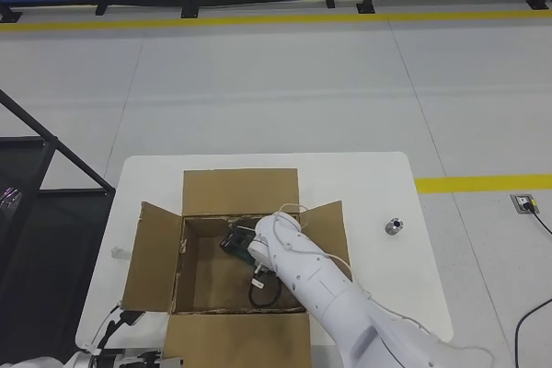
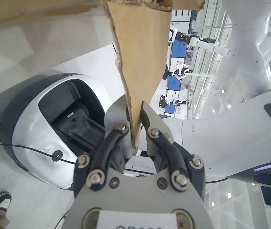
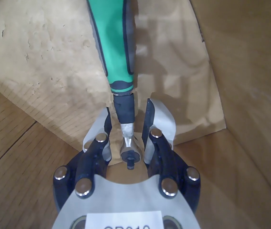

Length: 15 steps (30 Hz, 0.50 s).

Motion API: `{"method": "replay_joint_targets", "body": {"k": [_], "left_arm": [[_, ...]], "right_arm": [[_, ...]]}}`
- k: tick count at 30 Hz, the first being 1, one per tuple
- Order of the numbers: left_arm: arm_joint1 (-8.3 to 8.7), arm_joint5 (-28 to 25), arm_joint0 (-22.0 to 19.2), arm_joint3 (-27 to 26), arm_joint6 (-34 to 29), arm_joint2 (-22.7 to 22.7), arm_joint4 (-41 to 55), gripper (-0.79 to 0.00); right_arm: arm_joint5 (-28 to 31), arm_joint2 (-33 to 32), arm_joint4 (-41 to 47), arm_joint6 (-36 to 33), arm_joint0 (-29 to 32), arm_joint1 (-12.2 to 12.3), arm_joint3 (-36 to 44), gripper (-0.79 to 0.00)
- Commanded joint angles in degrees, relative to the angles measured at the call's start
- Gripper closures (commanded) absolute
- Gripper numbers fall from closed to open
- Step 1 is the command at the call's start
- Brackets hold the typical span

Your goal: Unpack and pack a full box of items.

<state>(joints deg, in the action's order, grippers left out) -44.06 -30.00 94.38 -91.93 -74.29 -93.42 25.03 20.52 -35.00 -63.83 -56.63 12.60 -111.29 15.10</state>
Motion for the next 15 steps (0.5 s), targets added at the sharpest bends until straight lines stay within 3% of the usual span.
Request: {"method": "replay_joint_targets", "body": {"k": [1, 12, 15], "left_arm": [[0.15, -0.23, -0.09, 0.24, 0.24, 0.22, 0.42, 0.0], [1.08, -0.94, -0.3, 0.42, 0.94, 1.3, 1.06, 0.0], [1.34, -1.15, -0.17, 0.41, 1.16, 1.45, 1.19, 0.0]], "right_arm": [[0.55, 0.02, -0.09, 0.03, 0.01, -0.04, 0.05, -0.32], [-0.95, -0.07, -0.51, -0.77, 0.19, -0.34, -0.87, -0.302], [-0.72, 0.01, -0.69, -0.97, 0.28, -0.5, -0.83, -0.225]]}}
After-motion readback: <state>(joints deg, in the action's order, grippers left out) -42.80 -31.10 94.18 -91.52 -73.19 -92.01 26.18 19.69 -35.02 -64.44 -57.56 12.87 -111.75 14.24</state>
